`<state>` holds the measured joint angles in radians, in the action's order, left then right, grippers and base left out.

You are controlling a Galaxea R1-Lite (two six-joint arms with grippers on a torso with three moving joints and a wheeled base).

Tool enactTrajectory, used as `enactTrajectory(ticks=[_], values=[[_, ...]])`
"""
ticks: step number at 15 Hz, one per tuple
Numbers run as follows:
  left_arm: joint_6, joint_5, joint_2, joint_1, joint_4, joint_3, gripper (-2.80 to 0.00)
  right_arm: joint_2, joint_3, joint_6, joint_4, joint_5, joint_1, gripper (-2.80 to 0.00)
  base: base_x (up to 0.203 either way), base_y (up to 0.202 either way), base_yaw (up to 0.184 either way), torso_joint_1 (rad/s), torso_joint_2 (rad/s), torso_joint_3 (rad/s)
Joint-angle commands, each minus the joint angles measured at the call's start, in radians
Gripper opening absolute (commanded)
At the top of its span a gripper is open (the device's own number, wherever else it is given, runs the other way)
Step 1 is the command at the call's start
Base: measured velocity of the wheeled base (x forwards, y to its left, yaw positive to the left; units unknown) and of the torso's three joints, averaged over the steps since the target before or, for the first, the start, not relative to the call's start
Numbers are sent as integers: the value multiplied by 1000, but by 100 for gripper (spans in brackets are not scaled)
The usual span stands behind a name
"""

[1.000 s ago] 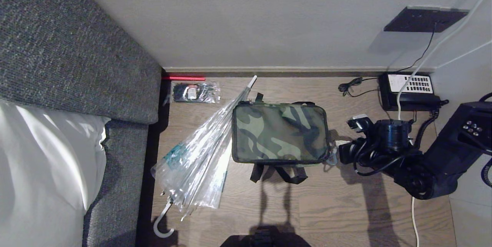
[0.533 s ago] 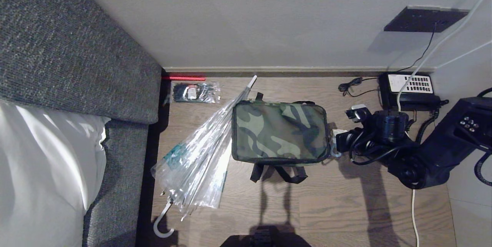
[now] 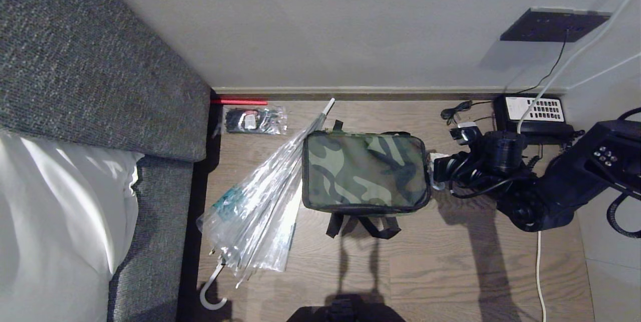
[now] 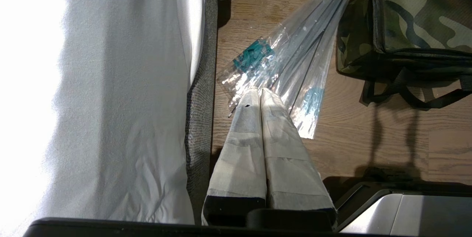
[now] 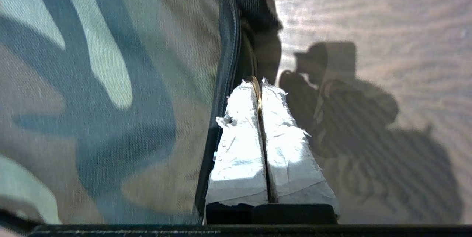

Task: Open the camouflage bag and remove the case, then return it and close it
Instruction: Open the top of the storage box

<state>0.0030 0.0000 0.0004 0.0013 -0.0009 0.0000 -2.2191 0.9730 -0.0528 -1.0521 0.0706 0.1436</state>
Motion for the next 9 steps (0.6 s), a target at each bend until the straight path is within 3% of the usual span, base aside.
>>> enactTrajectory(ticks=[1, 9], values=[[0, 0, 0, 1, -1, 0, -280, -9, 25, -1, -5, 1, 1, -280, 0, 0, 0, 0, 0, 0], [0, 0, 0, 0, -1, 0, -280, -39, 148, 24, -3, 1, 1, -280, 0, 0, 0, 0, 0, 0]])
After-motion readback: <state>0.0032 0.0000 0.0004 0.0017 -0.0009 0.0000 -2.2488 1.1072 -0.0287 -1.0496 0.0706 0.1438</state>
